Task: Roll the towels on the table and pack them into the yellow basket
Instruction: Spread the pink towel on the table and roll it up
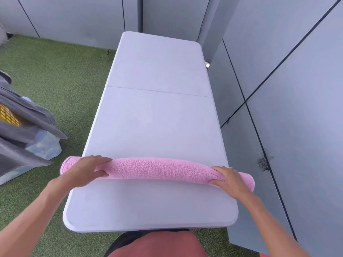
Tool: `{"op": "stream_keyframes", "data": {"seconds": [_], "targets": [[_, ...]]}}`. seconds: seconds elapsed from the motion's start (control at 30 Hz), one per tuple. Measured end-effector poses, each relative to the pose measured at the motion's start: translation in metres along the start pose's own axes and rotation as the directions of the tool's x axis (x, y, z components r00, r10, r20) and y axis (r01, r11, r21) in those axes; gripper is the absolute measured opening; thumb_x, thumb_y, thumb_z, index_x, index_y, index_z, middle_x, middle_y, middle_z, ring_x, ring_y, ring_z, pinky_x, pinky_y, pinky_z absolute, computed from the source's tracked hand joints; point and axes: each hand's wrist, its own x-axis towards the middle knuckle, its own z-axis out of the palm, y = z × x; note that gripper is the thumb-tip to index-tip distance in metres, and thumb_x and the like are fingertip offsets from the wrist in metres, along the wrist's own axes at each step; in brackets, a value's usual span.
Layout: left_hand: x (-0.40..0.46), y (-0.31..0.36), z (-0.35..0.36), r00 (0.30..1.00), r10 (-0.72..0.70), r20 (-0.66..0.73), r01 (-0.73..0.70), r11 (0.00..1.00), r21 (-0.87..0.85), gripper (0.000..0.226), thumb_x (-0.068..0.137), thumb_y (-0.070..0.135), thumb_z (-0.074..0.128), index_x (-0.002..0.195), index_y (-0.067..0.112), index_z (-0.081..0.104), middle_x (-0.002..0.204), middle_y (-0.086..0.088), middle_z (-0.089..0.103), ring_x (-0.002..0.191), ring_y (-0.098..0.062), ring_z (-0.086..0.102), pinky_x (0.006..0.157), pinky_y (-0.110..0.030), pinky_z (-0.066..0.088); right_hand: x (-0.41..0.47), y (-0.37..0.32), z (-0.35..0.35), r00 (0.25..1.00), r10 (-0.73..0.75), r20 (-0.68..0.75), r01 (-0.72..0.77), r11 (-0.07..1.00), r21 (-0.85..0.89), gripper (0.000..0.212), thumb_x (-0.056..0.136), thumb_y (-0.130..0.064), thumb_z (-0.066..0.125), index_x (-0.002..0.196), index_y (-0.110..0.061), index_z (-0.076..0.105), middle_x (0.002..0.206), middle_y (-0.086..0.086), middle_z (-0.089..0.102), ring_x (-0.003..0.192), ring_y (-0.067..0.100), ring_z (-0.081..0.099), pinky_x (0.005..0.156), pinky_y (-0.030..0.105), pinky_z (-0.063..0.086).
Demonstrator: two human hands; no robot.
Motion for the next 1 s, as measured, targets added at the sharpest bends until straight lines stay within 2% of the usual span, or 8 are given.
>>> {"op": "stream_keyframes", "data": {"seconds": [0.07, 0.17, 0.27, 0.37, 0.5, 0.73, 0.87, 1.0], "targets": [[-0.001, -0.001, -0.005, 1.000, 0.002, -0.001, -0.002, 0.998, -0.062, 0.051, 0.083, 0.028, 0.073, 0.131, 0.028, 0.056, 0.115, 0.004, 0.063, 0.108, -0.021, 0.058, 0.093, -0.032, 0.039, 0.000, 0.004, -0.002, 1.000, 0.005, -0.030, -0.005, 1.000, -0.003, 0.084, 0.068, -0.089, 0.035, 0.130, -0.034, 0.052, 0.125, -0.012, 0.058, 0.117, 0.016, 0.051, 0.106, 0.044, 0.032], [-0.006, 0.000, 0.001, 0.966, 0.048, -0.254, -0.048, 0.999, 0.007, 0.051, 0.085, 0.024, 0.071, 0.134, 0.018, 0.055, 0.131, -0.003, 0.059, 0.123, -0.027, 0.052, 0.106, -0.046, 0.034, -0.006, 0.007, 0.002, 0.977, 0.023, -0.211, -0.018, 0.999, 0.029, 0.056, 0.090, -0.058, 0.046, 0.139, -0.030, 0.043, 0.142, -0.011, 0.044, 0.139, 0.017, 0.031, 0.115, 0.041, 0.021], [-0.015, -0.007, 0.012, 0.944, 0.088, -0.317, -0.066, 0.995, 0.079, 0.058, 0.084, 0.021, 0.070, 0.138, 0.014, 0.051, 0.139, -0.009, 0.052, 0.133, -0.031, 0.044, 0.111, -0.052, 0.029, -0.017, 0.016, 0.001, 0.969, 0.040, -0.242, -0.053, 0.998, -0.046, 0.054, 0.097, -0.038, 0.049, 0.148, -0.032, 0.032, 0.154, -0.012, 0.028, 0.147, 0.015, 0.011, 0.117, 0.043, 0.008], [-0.020, -0.005, 0.020, 0.937, 0.121, -0.327, -0.092, 0.991, 0.102, 0.063, 0.080, 0.015, 0.074, 0.138, 0.010, 0.050, 0.134, -0.013, 0.055, 0.127, -0.034, 0.049, 0.108, -0.049, 0.032, -0.015, 0.021, 0.005, 0.974, 0.032, -0.225, -0.059, 0.991, -0.116, 0.055, 0.095, -0.034, 0.055, 0.146, -0.030, 0.035, 0.148, -0.012, 0.036, 0.142, 0.015, 0.023, 0.115, 0.042, 0.011], [-0.012, 0.008, 0.018, 0.933, 0.007, -0.359, 0.028, 0.996, 0.090, 0.056, 0.077, 0.011, 0.078, 0.130, 0.009, 0.058, 0.114, -0.011, 0.065, 0.104, -0.037, 0.059, 0.090, -0.052, 0.046, 0.002, 0.010, 0.005, 0.970, 0.078, -0.230, -0.085, 0.996, -0.022, 0.044, 0.090, -0.032, 0.062, 0.131, -0.024, 0.052, 0.119, -0.004, 0.059, 0.118, 0.023, 0.048, 0.101, 0.041, 0.035], [-0.012, 0.101, 0.009, 0.868, -0.414, -0.274, 0.422, 0.906, -0.033, 0.022, 0.080, 0.037, 0.069, 0.088, 0.018, 0.061, 0.086, -0.010, 0.063, 0.080, -0.035, 0.061, 0.063, -0.034, 0.036, -0.006, -0.057, 0.020, 0.960, 0.163, -0.229, -0.201, 0.968, -0.153, 0.034, 0.088, -0.046, 0.060, 0.113, -0.022, 0.058, 0.105, 0.000, 0.062, 0.098, 0.027, 0.055, 0.080, 0.040, 0.041], [0.005, 0.172, 0.036, 0.890, -0.453, -0.052, 0.446, 0.889, -0.103, 0.046, 0.081, 0.048, 0.063, 0.108, 0.011, 0.055, 0.106, -0.012, 0.065, 0.096, -0.035, 0.061, 0.068, -0.033, 0.039, 0.000, -0.122, 0.049, 0.971, 0.128, -0.200, -0.144, 0.987, -0.069, 0.042, 0.089, -0.045, 0.060, 0.116, -0.014, 0.053, 0.111, 0.007, 0.057, 0.102, 0.032, 0.053, 0.079, 0.042, 0.044], [0.009, 0.201, 0.059, 0.889, -0.454, 0.060, 0.447, 0.833, -0.325, 0.053, 0.079, 0.048, 0.068, 0.106, 0.007, 0.048, 0.098, -0.010, 0.062, 0.091, -0.033, 0.061, 0.072, -0.036, 0.046, 0.000, -0.139, 0.057, 0.986, 0.123, -0.115, -0.103, 0.982, 0.161, 0.053, 0.091, -0.042, 0.058, 0.133, -0.014, 0.043, 0.124, 0.008, 0.047, 0.115, 0.031, 0.046, 0.096, 0.042, 0.041]]}}
